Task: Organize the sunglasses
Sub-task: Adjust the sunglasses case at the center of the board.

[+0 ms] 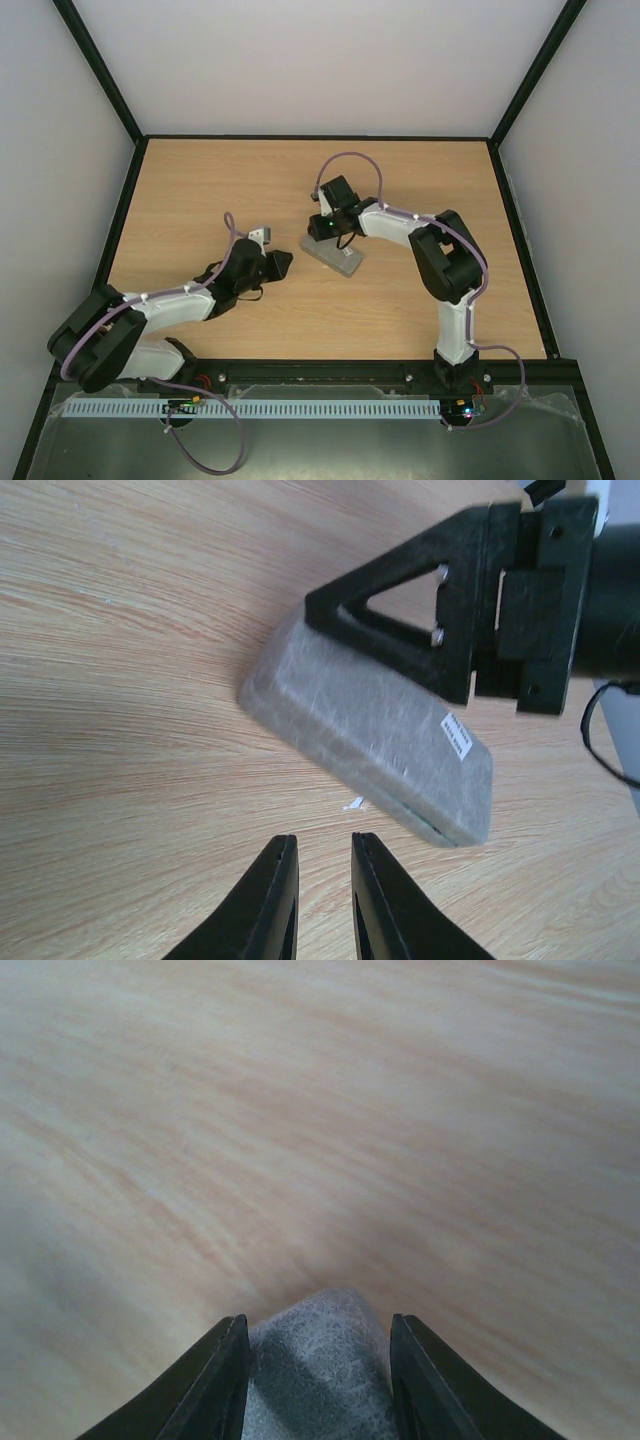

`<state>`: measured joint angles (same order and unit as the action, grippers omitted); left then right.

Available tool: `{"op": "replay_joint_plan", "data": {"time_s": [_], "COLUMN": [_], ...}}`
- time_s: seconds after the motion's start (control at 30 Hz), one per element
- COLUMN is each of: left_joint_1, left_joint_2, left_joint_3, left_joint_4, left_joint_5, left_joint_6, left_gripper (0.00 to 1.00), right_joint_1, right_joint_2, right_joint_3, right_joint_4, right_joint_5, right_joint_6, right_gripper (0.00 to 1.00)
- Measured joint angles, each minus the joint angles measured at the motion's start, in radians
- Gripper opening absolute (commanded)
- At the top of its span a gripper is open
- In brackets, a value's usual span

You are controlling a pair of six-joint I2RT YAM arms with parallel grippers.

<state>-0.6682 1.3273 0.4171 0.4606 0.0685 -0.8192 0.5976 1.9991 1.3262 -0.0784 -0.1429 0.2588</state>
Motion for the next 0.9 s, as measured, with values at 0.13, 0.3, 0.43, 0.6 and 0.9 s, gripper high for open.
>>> {"op": "replay_joint_plan", "data": {"time_s": [0.13,0.3,0.43,0.6,0.9], "left_joint_1": [-0.009,-0.023,-0.038,-0.057,-0.053], "left_joint_2": [-0.043,-0.093,-0.114,-0.137,-0.176], "left_joint_3": [-0.006,-0.01,-0.013,-0.015,-0.013], "left_joint_4": [-0.021,-0.035,-0.051,-0.072,-0.133], "left_joint_5": [-0.016,-0.035,-0.051,-0.072,-0.121], "left_joint_6": [-0.001,-0.005,-0.011,-0.018,-0.011], "left_gripper": [0.19,0.19,0.19,0.19,0.3], "right_joint_1": [0.051,0.096,0.118,0.133,0.14], "right_joint_2": [-0.021,-0.073,-0.115,-0.245,-0.659], "right_joint_3": [-0.029,-0.096,-0.141,-0.251,-0.544], "right_joint_4": [0.0,-0.005,-0.021,-0.011,0.058], "right_joint_5": [-0.011,-0.032,-0.038,0.014,0.154], "right_joint_6": [-0.016,-0.032,-0.049,-0.041,0.13], "right_gripper": [0.41,0.45,0.56,0.69,0.56]}}
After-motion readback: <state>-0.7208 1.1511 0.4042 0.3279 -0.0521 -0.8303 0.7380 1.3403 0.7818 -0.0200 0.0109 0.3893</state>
